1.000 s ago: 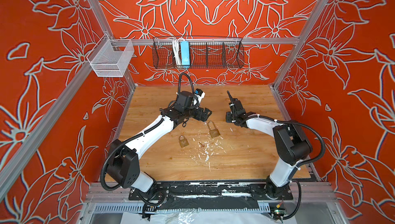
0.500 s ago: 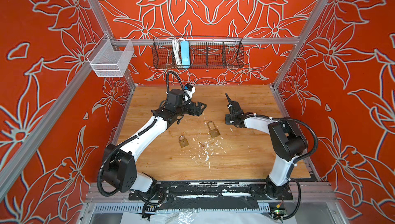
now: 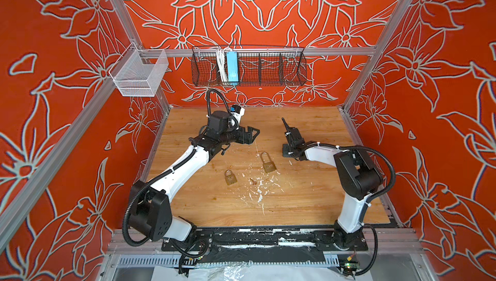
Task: Unlock with the key
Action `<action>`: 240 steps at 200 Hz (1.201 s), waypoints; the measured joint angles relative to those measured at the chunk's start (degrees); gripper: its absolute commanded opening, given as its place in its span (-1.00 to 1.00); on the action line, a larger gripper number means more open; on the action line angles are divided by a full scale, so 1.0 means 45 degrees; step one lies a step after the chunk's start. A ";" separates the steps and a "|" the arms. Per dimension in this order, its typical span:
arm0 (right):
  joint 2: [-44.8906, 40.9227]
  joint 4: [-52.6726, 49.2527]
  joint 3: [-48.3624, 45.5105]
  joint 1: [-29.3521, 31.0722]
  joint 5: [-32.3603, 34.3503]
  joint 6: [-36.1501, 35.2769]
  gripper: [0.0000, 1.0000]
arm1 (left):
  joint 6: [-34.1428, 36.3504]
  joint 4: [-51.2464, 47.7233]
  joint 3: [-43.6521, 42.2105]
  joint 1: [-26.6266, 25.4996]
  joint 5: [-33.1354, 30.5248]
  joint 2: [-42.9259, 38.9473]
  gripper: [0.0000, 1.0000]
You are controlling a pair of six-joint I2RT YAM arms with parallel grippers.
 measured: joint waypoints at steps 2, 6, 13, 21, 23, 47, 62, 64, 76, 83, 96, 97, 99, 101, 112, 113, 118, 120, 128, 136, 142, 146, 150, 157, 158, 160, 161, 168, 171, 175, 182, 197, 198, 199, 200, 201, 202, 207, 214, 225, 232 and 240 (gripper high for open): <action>-0.0087 0.0044 -0.0092 0.0000 -0.0019 -0.0053 -1.00 | -0.0019 0.0015 0.0000 0.0000 0.0019 0.0029 0.83; -0.0219 0.0117 -0.0243 0.0000 -0.0087 -0.0185 -1.00 | -0.0053 0.0029 0.0005 0.0000 0.0078 0.0083 0.83; -0.0471 0.0185 -0.0481 0.0000 -0.0170 -0.0335 -1.00 | -0.0121 0.0044 0.0034 0.0010 0.0185 0.0228 0.83; -0.0860 0.0248 -0.0772 0.0000 -0.0311 -0.0617 -1.00 | -0.0228 0.0068 0.0044 0.0010 0.0321 0.0427 0.83; -0.0923 0.0257 -0.0811 0.0000 -0.0340 -0.0656 -1.00 | -0.0253 0.0073 0.0044 0.0010 0.0345 0.0466 0.83; -0.2035 0.0078 -0.1141 0.0000 -0.0976 -0.1360 -1.00 | -0.0631 0.0155 0.0044 0.0024 0.0763 0.1030 0.80; -0.2637 -0.0053 -0.1132 0.0000 -0.1486 -0.1705 -1.00 | -0.0869 0.0306 0.0044 0.0044 0.1112 0.1331 0.78; -0.2691 -0.0073 -0.1132 0.0000 -0.1486 -0.1729 -1.00 | -0.0884 0.0316 0.0044 0.0049 0.1146 0.1360 0.77; -0.3177 -0.0359 -0.1132 0.0000 -0.1991 -0.1899 -1.00 | -0.0971 0.0418 0.0044 0.0058 0.1452 0.1511 0.77; -0.3410 -0.0500 -0.1132 0.0000 -0.2249 -0.1943 -1.00 | -0.0991 0.0500 0.0039 0.0058 0.1632 0.1554 0.77; -0.3876 -0.0845 -0.1127 0.0000 -0.2773 -0.1957 -1.00 | -0.0967 0.0680 0.0024 0.0058 0.1957 0.1569 0.73; -0.3905 -0.0860 -0.1127 0.0000 -0.2807 -0.1957 -1.00 | -0.0962 0.0695 0.0024 0.0058 0.1977 0.1569 0.73; -0.3959 -0.0894 -0.1127 0.0000 -0.2871 -0.1957 -1.00 | -0.0957 0.0719 0.0024 0.0058 0.2011 0.1569 0.72; -0.4065 -0.0976 -0.1127 0.0000 -0.3002 -0.1957 -1.00 | -0.0933 0.0763 0.0024 0.0058 0.2059 0.1569 0.71; -0.4459 -0.1273 -0.1117 0.0000 -0.3473 -0.1953 -1.00 | -0.0840 0.1054 -0.0024 0.0058 0.2186 0.1569 0.66; -0.4478 -0.1292 -0.1117 0.0000 -0.3497 -0.1953 -1.00 | -0.0811 0.1117 -0.0044 0.0058 0.2200 0.1569 0.65; -0.4663 -0.1438 -0.1098 0.0000 -0.3745 -0.1957 -1.00 | -0.0801 0.1302 -0.0126 0.0058 0.2234 0.1564 0.63; -0.4721 -0.1477 -0.1098 0.0000 -0.3837 -0.1953 -1.00 | -0.0743 0.1404 -0.0170 0.0058 0.2234 0.1564 0.63; -0.4988 -0.1690 -0.1054 0.0000 -0.4226 -0.1953 -1.00 | -0.0641 0.1860 -0.0476 0.0053 0.2259 0.1535 0.61; -0.5280 -0.1909 -0.0996 0.0000 -0.4682 -0.1943 -1.00 | -0.0534 0.2477 -0.0928 0.0049 0.2259 0.1491 0.59; -0.5464 -0.2064 -0.0937 0.0000 -0.4983 -0.1928 -1.00 | -0.0418 0.3031 -0.1379 0.0019 0.2259 0.1428 0.58; -0.5576 -0.2166 -0.0884 0.0000 -0.5202 -0.1914 -1.00 | -0.0311 0.3390 -0.1695 0.0000 0.2220 0.1394 0.56; -0.5717 -0.2263 -0.0826 0.0000 -0.5411 -0.1894 -1.00 | -0.0194 0.3798 -0.2084 -0.0024 0.2239 0.1326 0.55; -0.5916 -0.2351 -0.0758 0.0000 -0.5761 -0.1865 -1.00 | 0.0058 0.4469 -0.2696 -0.0092 0.2244 0.1229 0.50; -0.5950 -0.2365 -0.0748 0.0000 -0.5799 -0.1865 -1.00 | 0.0141 0.4624 -0.2798 -0.0107 0.2249 0.1214 0.50; -0.6013 -0.2399 -0.0724 0.0000 -0.5906 -0.1846 -1.00 | 0.0272 0.4915 -0.3070 -0.0136 0.2254 0.1180 0.49; -0.6037 -0.2414 -0.0714 0.0000 -0.5940 -0.1836 -1.00 | 0.0321 0.5022 -0.3162 -0.0151 0.2263 0.1161 0.49; -0.6246 -0.2555 -0.0636 0.0000 -0.6280 -0.1792 -1.00 | 0.0767 0.5838 -0.3871 -0.0282 0.2331 0.1030 0.49; -0.6353 -0.2589 -0.0622 0.0000 -0.6421 -0.1783 -1.00 | 0.1078 0.6300 -0.4274 -0.0403 0.2346 0.0933 0.50; -0.6470 -0.2623 -0.0607 0.0000 -0.6591 -0.1749 -1.00 | 0.1326 0.6737 -0.4668 -0.0510 0.2395 0.0865 0.50; -0.6698 -0.2701 -0.0602 0.0000 -0.6907 -0.1661 -1.00 | 0.1991 0.7660 -0.5455 -0.0792 0.2453 0.0695 0.50; -0.7184 -0.2895 -0.0602 0.0049 -0.7485 -0.1496 -1.00 | 0.3220 0.8918 -0.6577 -0.1316 0.2603 0.0442 0.48; -0.7232 -0.2905 -0.0602 0.0058 -0.7538 -0.1477 -1.00 | 0.3279 0.8961 -0.6611 -0.1341 0.2623 0.0432 0.47; -0.7232 -0.2905 -0.0602 0.0058 -0.7538 -0.1477 -1.00 | 0.3371 0.9015 -0.6659 -0.1375 0.2642 0.0423 0.47; -0.7266 -0.2914 -0.0602 0.0063 -0.7572 -0.1462 -1.00 | 0.3424 0.9063 -0.6703 -0.1409 0.2652 0.0413 0.46; -0.7315 -0.2924 -0.0602 0.0068 -0.7616 -0.1457 -1.00 | 0.3468 0.9102 -0.6727 -0.1428 0.2657 0.0403 0.46; -0.7339 -0.2924 -0.0602 0.0073 -0.7645 -0.1452 -1.00 | 0.3585 0.9160 -0.6771 -0.1467 0.2671 0.0384 0.45; -0.7475 -0.2929 -0.0602 0.0083 -0.7820 -0.1379 -1.00 | 0.3886 0.9301 -0.6863 -0.1569 0.2730 0.0345 0.43; -0.7684 -0.2934 -0.0602 0.0117 -0.8038 -0.1263 -1.00 | 0.4318 0.9515 -0.6907 -0.1676 0.2764 0.0277 0.39; -0.8000 -0.2939 -0.0602 0.0185 -0.8349 -0.1083 -1.00 | 0.4833 0.9942 -0.6892 -0.1739 0.2749 0.0165 0.32; -0.8165 -0.2939 -0.0602 0.0253 -0.8524 -0.0918 -1.00 | 0.5119 1.0239 -0.6902 -0.1787 0.2701 0.0073 0.28; -0.8325 -0.2939 -0.0602 0.0350 -0.8684 -0.0801 -1.00 | 0.5382 1.0559 -0.6917 -0.1826 0.2608 -0.0039 0.24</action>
